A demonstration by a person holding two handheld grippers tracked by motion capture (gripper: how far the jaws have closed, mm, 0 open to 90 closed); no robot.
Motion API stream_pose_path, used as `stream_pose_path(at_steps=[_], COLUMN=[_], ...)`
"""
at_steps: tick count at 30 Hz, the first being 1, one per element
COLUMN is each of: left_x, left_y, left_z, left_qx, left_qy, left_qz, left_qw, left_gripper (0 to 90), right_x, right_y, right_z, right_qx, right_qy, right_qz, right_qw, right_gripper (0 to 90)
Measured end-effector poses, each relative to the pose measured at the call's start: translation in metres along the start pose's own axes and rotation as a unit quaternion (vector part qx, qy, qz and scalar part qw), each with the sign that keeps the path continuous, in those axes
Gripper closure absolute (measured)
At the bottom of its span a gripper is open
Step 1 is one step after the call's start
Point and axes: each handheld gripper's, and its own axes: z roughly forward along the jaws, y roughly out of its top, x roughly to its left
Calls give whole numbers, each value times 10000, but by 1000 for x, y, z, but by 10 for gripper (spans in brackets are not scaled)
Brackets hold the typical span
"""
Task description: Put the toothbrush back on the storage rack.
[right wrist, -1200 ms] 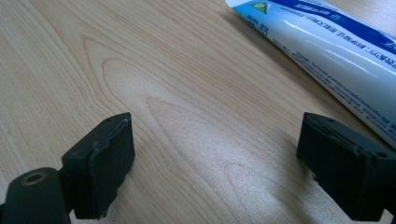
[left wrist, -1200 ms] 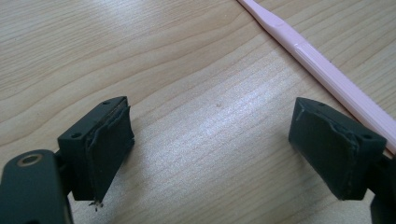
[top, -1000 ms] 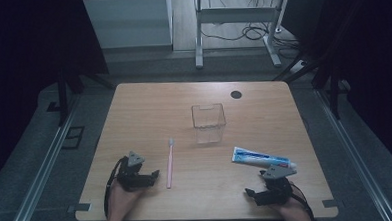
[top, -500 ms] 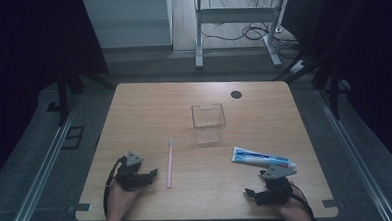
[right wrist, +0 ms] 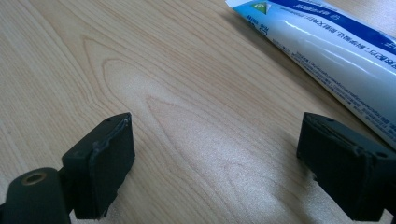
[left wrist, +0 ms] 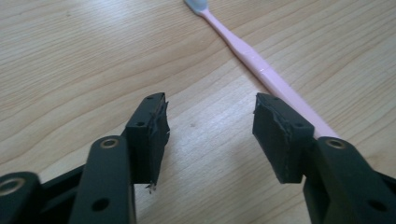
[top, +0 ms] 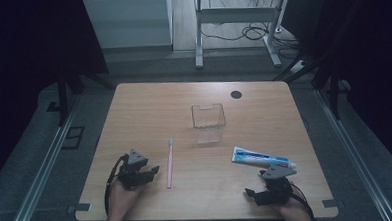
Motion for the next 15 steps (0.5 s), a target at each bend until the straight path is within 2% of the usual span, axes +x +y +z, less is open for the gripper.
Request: stream_pose_path(at_steps=[5, 15], left_x=[-4, -19], left_y=[4, 15], left_z=[0, -1], left_qx=[-8, -50], left_qy=[-125, -357], left_qz=[4, 196], left_qw=[9999, 9992], left_gripper=[528, 682], right_x=[0, 0], right_y=[0, 0], right_z=[0, 0], right_qx=[2, 0], right_qy=[-8, 1], right_qz=[-1, 0], right_qw=[10000, 10000], right_gripper=[109, 109])
